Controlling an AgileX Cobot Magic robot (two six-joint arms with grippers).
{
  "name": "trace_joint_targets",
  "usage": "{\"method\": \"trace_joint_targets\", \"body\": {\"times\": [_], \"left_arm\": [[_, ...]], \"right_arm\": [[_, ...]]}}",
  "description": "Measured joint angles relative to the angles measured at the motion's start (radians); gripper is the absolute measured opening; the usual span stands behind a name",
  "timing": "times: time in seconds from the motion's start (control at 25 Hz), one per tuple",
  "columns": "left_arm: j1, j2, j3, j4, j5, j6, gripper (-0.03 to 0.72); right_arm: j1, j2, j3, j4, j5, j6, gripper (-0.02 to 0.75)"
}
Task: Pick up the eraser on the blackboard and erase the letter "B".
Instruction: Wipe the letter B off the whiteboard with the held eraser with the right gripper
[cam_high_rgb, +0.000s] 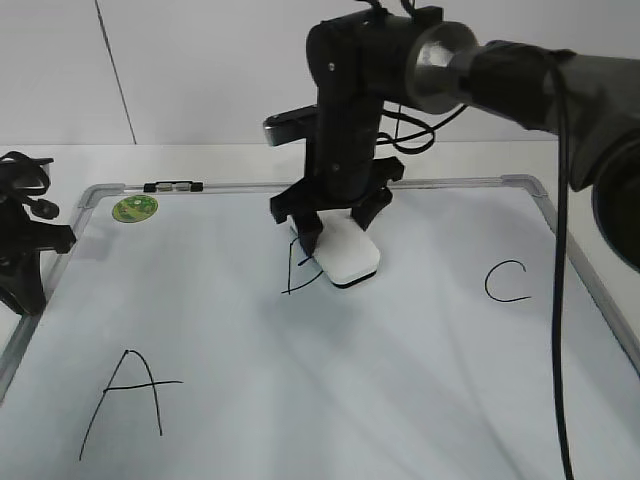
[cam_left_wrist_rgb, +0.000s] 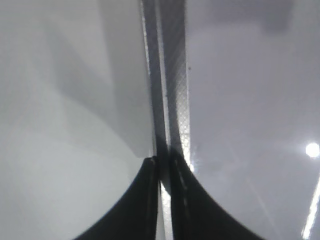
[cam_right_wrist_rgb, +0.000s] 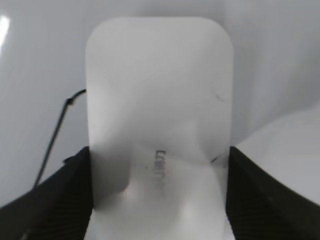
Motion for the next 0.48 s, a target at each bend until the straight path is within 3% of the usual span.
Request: {"method": "trace_joint_targets", "body": {"times": [0.28,0.48], "left_arm": [[0.0,0.0,0.0,0.0,0.002,0.0,0.017],[0.0,0.0,0.0,0.0,0.005,0.0,0.017]], "right_arm": [[0.12,0.002,0.0,0.014,-0.008,-0.006,0.573],[0.161,0.002,0.0,0.024,-0.01,-0.014,0.573]]}}
